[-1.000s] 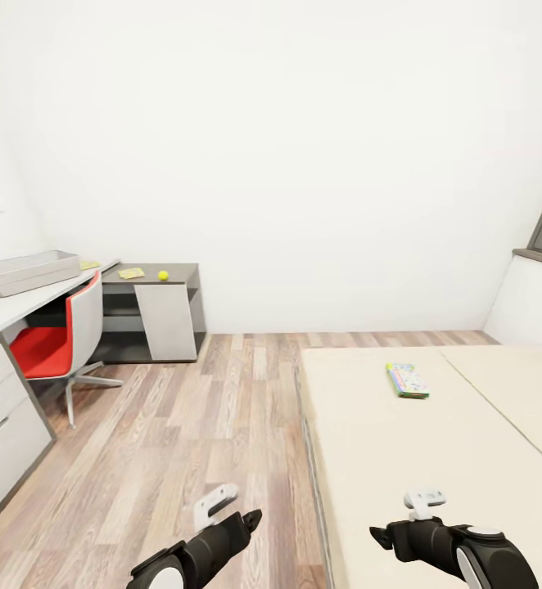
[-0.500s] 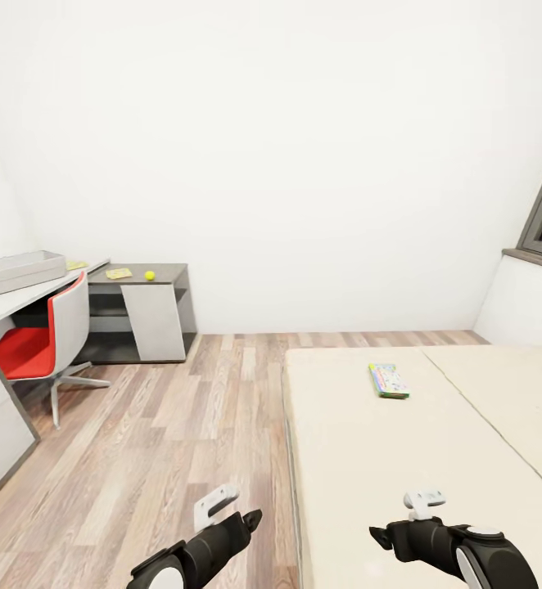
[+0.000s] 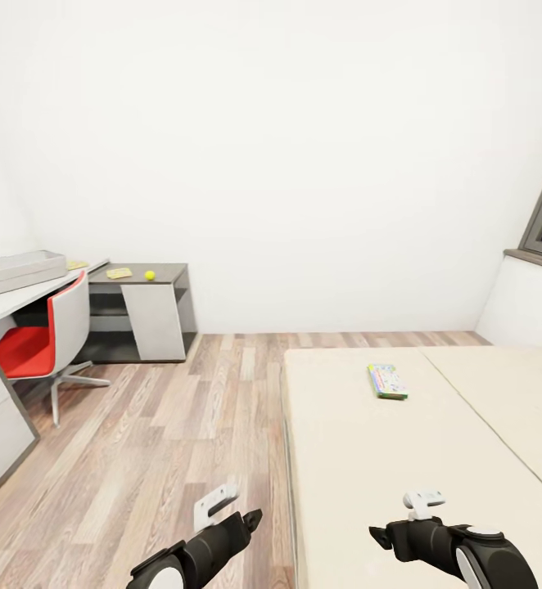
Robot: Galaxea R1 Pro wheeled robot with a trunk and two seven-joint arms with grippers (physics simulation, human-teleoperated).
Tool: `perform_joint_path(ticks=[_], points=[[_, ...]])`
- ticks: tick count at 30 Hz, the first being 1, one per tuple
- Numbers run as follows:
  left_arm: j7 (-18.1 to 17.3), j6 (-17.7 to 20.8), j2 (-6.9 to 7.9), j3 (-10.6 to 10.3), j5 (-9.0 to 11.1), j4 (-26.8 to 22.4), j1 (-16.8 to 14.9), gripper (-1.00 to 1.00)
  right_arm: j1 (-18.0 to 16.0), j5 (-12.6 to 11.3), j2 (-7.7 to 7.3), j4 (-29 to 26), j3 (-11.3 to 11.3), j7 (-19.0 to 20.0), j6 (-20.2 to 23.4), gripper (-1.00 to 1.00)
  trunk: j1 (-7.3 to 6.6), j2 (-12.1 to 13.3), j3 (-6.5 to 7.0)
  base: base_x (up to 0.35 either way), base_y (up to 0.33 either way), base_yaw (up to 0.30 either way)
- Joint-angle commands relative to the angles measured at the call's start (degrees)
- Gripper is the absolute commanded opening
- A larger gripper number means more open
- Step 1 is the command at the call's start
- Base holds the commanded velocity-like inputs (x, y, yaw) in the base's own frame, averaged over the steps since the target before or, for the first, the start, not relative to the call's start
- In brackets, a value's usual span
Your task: Put all the toys in the child's room - the three board games (two on the bed and one on the table), the two jigsaw puzzles on the table, and the tennis ball on the table - inside the toy box on the table in the child's room.
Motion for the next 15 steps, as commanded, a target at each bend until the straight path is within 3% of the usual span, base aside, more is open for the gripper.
perform_joint_path(ticks=[1, 15], points=[[0.56, 0.04, 0.0, -0.02, 0.6, -0.08, -0.04, 1.0, -0.03, -0.07, -0.01, -0.05, -0.06, 0.14, 0.29, 1.0, 0.0, -0.03, -0.06, 0.0, -0.015, 0.031], [0.54, 0.04, 0.02, -0.02, 0.6, -0.08, -0.04, 1.0, -0.03, -0.07, -0.01, -0.07, -0.06, 0.14, 0.3, 1.0, 0.0, -0.03, -0.06, 0.0, -0.006, 0.013]])
